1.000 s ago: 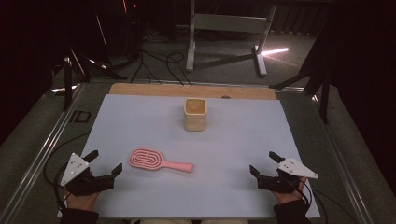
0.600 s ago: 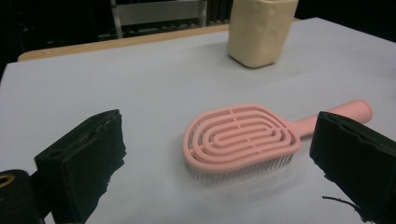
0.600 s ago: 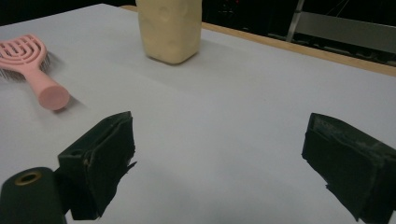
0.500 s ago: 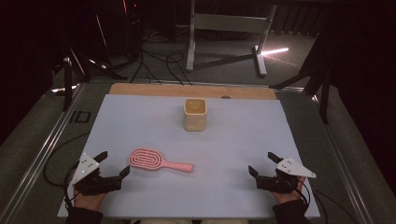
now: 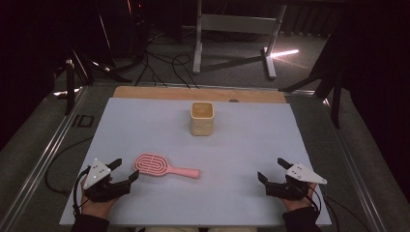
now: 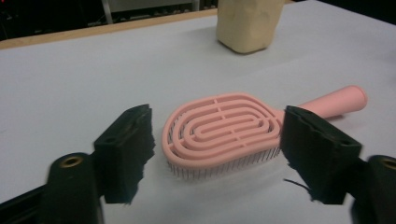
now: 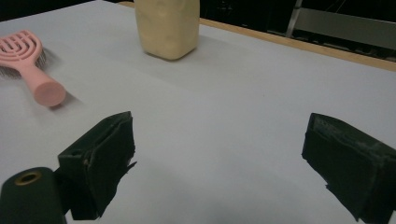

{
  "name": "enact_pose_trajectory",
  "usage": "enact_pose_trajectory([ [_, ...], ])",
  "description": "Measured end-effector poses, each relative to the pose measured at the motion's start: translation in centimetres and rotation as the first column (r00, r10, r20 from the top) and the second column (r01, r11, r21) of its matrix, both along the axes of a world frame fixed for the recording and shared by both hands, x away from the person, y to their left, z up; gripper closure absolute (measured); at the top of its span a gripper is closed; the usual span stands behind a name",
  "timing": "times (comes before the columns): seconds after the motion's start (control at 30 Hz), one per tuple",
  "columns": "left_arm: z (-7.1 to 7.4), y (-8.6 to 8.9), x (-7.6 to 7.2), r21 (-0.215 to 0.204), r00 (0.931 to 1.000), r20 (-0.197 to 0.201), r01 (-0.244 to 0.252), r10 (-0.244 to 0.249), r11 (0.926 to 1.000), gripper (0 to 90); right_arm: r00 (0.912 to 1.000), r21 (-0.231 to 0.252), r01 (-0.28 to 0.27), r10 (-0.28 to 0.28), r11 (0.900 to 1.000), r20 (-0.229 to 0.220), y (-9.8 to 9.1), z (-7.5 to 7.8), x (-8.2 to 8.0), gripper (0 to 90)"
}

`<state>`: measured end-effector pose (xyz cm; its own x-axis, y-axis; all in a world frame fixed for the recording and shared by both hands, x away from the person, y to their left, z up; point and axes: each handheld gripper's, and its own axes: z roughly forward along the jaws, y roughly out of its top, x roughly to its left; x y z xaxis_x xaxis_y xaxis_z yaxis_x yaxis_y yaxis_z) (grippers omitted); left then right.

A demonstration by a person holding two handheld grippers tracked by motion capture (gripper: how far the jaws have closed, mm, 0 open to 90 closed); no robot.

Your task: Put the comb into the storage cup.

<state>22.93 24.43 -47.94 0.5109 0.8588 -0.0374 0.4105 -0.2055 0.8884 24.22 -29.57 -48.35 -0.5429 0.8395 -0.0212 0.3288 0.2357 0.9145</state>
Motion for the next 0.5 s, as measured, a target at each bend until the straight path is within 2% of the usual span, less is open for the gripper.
enact_pose_trajectory([
  [0.23,-0.5,-1.2,0.4,0.025,0.9978,-0.055,0.039,-0.038,0.9989,44.2,1.0000,-0.002,-0.003,0.003,1.0000,-0.003,0.0,-0.1,0.0,9.1],
  [0.37,-0.9,-2.0,0.7,0.043,0.9931,-0.087,0.083,-0.079,0.9956,58.1,1.0000,-0.001,-0.003,0.003,1.0000,-0.003,0.0,-0.1,0.1,9.1],
  [0.5,-1.1,-2.6,0.6,0.055,0.9893,-0.094,0.118,-0.112,0.9916,73.7,1.0000,-0.003,-0.002,0.002,1.0000,-0.003,0.0,-0.1,0.1,9.1],
])
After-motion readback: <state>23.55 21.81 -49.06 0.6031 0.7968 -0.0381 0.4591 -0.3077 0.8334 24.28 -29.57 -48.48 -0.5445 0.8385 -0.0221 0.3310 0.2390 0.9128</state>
